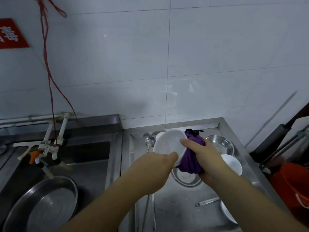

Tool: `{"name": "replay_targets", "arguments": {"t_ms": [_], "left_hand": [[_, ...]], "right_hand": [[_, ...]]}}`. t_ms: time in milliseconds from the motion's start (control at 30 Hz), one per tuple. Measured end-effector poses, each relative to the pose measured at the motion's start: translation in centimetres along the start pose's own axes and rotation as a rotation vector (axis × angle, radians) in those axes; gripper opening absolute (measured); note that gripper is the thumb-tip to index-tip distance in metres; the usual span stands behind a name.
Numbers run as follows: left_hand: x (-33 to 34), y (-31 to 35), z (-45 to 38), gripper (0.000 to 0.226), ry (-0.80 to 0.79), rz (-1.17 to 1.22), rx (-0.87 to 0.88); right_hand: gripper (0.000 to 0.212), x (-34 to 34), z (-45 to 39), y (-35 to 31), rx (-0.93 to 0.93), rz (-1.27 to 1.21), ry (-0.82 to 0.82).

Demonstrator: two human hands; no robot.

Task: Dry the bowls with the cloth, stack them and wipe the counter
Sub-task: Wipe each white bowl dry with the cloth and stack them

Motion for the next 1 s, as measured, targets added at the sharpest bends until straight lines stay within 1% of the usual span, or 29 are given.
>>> {"name": "replay_targets", "arguments": {"t_ms": [67, 100, 133, 167, 233, 267, 300, 333, 367, 433, 533, 600, 667, 767, 833, 900, 1000], "left_hand": [[0.3, -0.2, 0.1, 0.021, 0.078, -0.009, 0.047], [0.6, -0.4, 0.2, 0.019, 0.111, 0.012, 0.054], [0.8, -0.5, 0.4, 0.024, 0.128, 0.067, 0.037], [1.2, -0.7, 0.5, 0.03, 0.141, 0.152, -0.003], [2.1, -1.3, 0.5, 0.04, 0.231, 0.318, -0.126], [2.9, -1.7, 0.4, 0.041, 0.272, 0.409, -0.215], [3.6, -2.1, 0.3, 0.04, 0.276, 0.522, -0.322], [4.7, -2.4, 0.0, 0.037, 0.223, 0.661, -0.418], [5.9, -2.4, -0.4, 0.032, 0.128, 0.813, -0.485], [8.3, -1.5, -1.2, 0.027, -0.046, 1.085, -0.564], [11.1, 0.6, -2.1, 0.022, -0.163, 1.435, -0.683], [12.3, 1.9, -2.9, 0.019, -0.215, 1.564, -0.736], [13.4, 3.3, -3.8, 0.018, -0.263, 1.617, -0.773], [14.9, 5.9, -5.5, 0.018, -0.295, 1.555, -0.771], [15.8, 8.1, -6.8, 0.019, -0.314, 1.542, -0.771], [16.9, 10.1, -8.1, 0.021, -0.326, 1.514, -0.788], [18.9, 13.4, -9.9, 0.022, -0.342, 1.486, -0.827]], "right_hand": [[0.077, -0.4, 0.0, 1.2, 0.007, -0.053, 0.03], [0.077, -0.7, 0.0, 1.9, 0.013, -0.081, 0.041], [0.072, -1.1, 0.1, 2.7, 0.02, -0.116, 0.052], [0.066, -1.5, 0.2, 3.4, 0.032, -0.156, 0.071], [0.053, -2.8, 0.3, 4.7, 0.039, -0.211, 0.128], [0.048, -3.8, 0.5, 5.3, 0.038, -0.225, 0.167], [0.043, -4.6, 0.7, 5.9, 0.042, -0.233, 0.195], [0.04, -5.5, 1.1, 6.4, 0.051, -0.237, 0.215], [0.037, -6.4, 1.4, 6.8, 0.066, -0.235, 0.231], [0.036, -8.3, 2.1, 7.5, 0.089, -0.227, 0.26], [0.034, -11.1, 3.1, 8.2, 0.114, -0.227, 0.307], [0.034, -13.1, 3.6, 8.6, 0.13, -0.242, 0.335], [0.034, -15.3, 3.6, 9.1, 0.142, -0.253, 0.347], [0.033, -19.0, 3.2, 9.7, 0.164, -0.252, 0.373], [0.038, -21.7, 3.0, 10.0, 0.171, -0.219, 0.406], [0.044, -24.5, 2.7, 10.0, 0.15, -0.126, 0.467], [0.044, -28.7, 2.3, 9.8, 0.125, 0.008, 0.562]]}}
Point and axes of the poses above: each hand's wrist, its own z-axis away from the middle knuckle, its own x-axis out of the palm, y = z × x, the point moved 3 cm from there along -z, towards the middle knuckle, and after that the axes turned 3 degrees about -z, right-handed, at the moved point
